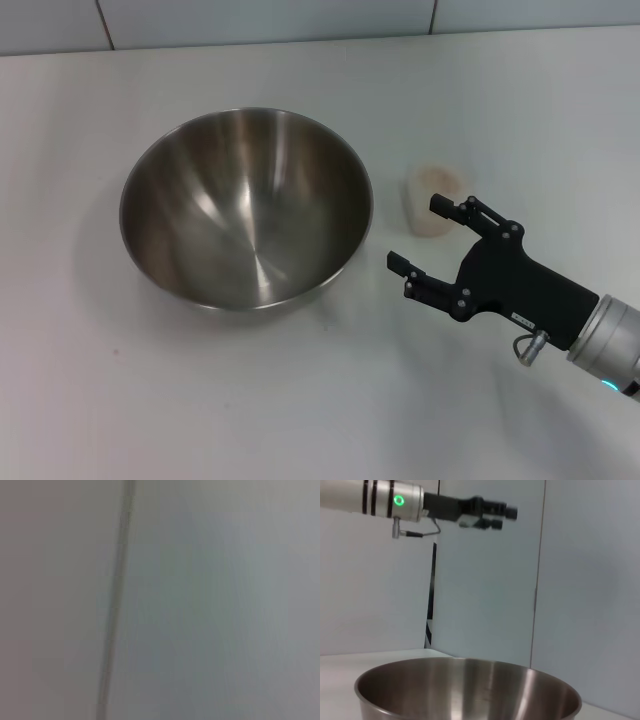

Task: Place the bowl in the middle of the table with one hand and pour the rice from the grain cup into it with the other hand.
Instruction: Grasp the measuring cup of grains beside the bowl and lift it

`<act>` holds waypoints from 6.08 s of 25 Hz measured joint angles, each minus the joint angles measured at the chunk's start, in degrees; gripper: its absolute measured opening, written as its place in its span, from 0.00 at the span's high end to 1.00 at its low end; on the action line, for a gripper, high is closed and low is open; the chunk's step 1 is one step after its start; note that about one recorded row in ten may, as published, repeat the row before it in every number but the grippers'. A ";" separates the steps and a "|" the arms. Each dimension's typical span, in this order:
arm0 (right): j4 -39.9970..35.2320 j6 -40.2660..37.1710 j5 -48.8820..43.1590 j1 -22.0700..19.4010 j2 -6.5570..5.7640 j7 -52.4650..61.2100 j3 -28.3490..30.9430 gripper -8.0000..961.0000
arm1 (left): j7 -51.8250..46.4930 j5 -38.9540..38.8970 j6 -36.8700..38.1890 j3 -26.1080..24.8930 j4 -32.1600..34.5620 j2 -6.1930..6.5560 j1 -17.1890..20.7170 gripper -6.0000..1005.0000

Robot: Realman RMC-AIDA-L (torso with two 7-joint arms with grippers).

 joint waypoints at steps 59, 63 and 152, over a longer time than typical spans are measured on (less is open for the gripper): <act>1.65 0.11 0.00 -2.34 0.19 -1.26 5.79 0.14 | 15.41 27.79 62.05 -18.63 -11.75 0.55 10.60 0.19; 2.36 0.51 0.00 -3.83 0.27 -1.58 6.56 0.14 | 15.68 27.76 62.11 -18.62 -11.95 0.49 10.53 0.19; 5.79 15.31 0.79 -4.82 0.43 -4.97 23.06 0.14 | 24.40 23.50 64.26 -19.59 -21.68 0.42 10.42 0.19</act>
